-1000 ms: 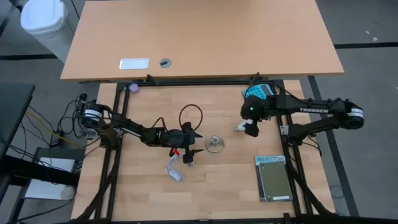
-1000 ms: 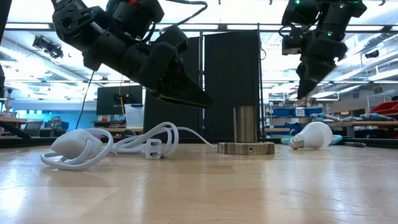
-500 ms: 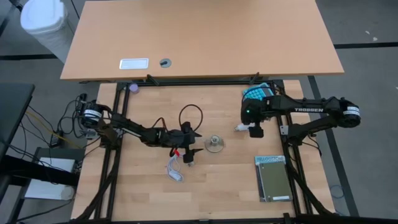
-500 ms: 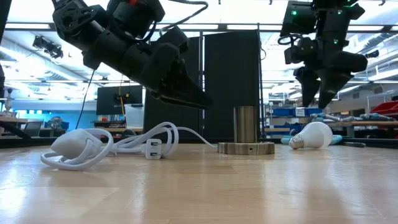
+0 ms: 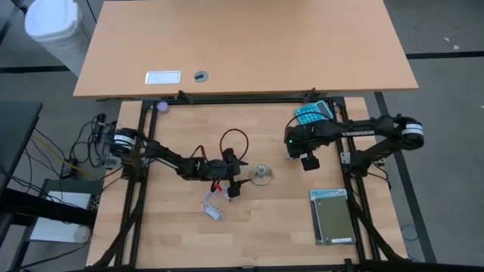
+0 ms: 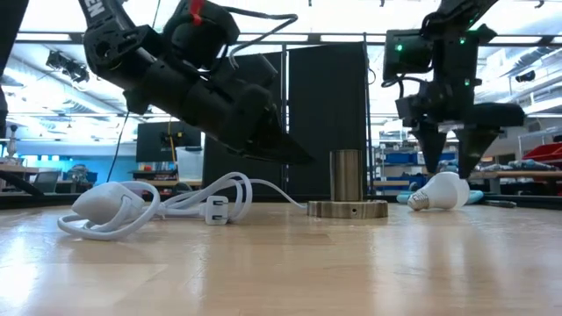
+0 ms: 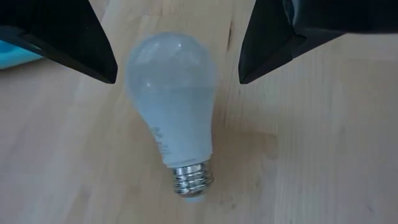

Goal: Screw lightbulb
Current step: Insert the lightbulb into the socket

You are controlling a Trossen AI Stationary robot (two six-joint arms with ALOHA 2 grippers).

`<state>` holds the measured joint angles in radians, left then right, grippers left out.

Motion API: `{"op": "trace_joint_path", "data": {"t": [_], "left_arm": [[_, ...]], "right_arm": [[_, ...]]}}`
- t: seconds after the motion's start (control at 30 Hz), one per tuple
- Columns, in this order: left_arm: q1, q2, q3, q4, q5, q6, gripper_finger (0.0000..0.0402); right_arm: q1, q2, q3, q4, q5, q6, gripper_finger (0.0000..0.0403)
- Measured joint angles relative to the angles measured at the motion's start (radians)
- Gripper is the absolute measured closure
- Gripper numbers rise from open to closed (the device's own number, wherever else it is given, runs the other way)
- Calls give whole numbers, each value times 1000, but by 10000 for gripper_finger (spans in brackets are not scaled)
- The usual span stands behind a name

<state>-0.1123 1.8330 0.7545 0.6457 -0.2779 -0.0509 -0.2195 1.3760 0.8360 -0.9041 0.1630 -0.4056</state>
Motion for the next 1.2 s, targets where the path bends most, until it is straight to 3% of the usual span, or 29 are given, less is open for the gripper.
{"op": "trace_joint_path", "data": {"t": [0.4, 0.77, 1.2], "left_arm": [[-6, 137, 136, -2, -3, 70, 84], [-4, 240, 182, 52, -129, 76, 86], [1, 269, 181, 157, -140, 69, 131]], "right_arm": [[1, 13, 0, 34, 21, -9, 71], [1, 14, 0, 72, 20, -15, 71], [1, 14, 0, 82, -28, 40, 71]]}}
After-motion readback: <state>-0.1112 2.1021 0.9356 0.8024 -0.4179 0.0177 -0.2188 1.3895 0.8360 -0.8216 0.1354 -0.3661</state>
